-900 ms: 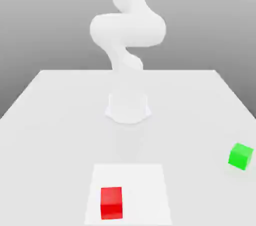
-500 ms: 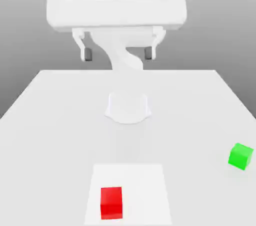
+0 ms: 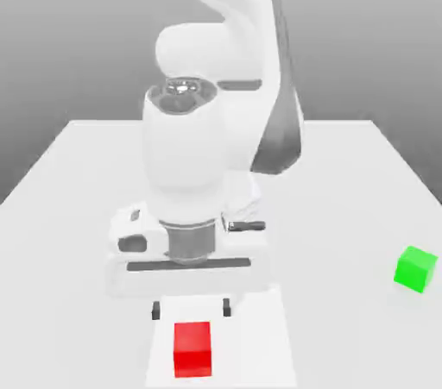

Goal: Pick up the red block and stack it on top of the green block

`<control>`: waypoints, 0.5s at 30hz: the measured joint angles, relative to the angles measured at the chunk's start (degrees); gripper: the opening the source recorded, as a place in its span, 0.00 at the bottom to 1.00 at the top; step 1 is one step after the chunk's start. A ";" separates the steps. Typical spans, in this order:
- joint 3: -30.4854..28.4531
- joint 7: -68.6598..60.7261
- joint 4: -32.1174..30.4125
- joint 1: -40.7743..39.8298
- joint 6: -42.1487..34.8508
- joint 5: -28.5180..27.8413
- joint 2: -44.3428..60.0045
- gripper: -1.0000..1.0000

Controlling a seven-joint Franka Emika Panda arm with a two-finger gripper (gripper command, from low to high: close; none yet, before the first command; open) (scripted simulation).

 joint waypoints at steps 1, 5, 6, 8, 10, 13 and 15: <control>0.37 -0.32 0.29 -0.29 1.72 0.42 2.08 0.50; 0.78 -0.55 0.58 -0.61 3.37 0.75 4.09 0.00; 0.78 -0.52 0.58 -0.61 3.36 0.73 4.09 0.00; 1.02 -0.64 0.73 -0.82 4.20 0.88 5.09 0.00; 0.71 -0.36 0.44 -0.60 2.66 0.46 3.25 0.00; -0.08 0.50 -0.43 -0.07 -2.02 -0.70 -2.30 0.00; 0.48 -0.32 -0.96 0.69 -4.37 -1.59 -5.21 0.00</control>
